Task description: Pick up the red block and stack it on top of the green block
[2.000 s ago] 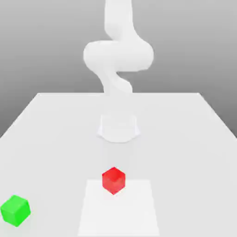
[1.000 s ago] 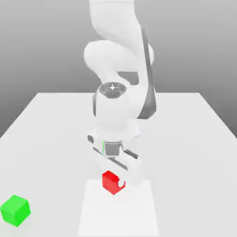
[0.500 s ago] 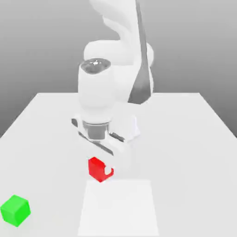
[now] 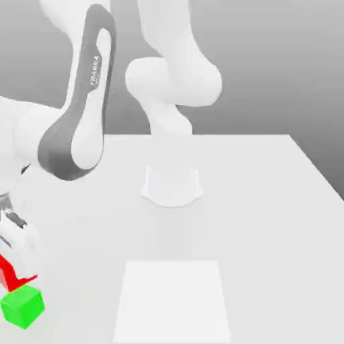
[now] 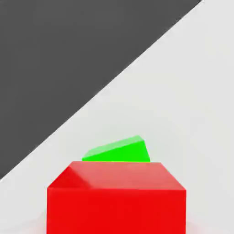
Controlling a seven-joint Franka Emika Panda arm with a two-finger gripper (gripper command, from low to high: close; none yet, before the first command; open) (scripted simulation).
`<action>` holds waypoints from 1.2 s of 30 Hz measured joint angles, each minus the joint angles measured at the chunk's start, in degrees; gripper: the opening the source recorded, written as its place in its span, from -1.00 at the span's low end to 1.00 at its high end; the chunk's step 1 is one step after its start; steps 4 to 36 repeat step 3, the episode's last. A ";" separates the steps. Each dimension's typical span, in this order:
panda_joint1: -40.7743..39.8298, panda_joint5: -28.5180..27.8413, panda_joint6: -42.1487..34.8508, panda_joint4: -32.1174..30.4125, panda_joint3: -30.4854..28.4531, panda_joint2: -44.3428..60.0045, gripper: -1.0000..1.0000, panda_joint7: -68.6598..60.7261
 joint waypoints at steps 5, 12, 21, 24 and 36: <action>0.00 0.00 0.00 0.00 0.00 0.00 1.00 0.00; 0.00 0.00 0.00 0.00 0.00 0.00 1.00 0.00; 0.00 0.00 0.00 0.00 0.00 0.00 1.00 0.00; 0.00 0.00 0.00 0.00 0.00 0.00 1.00 0.00; 0.00 0.00 0.00 0.00 0.00 0.00 1.00 0.00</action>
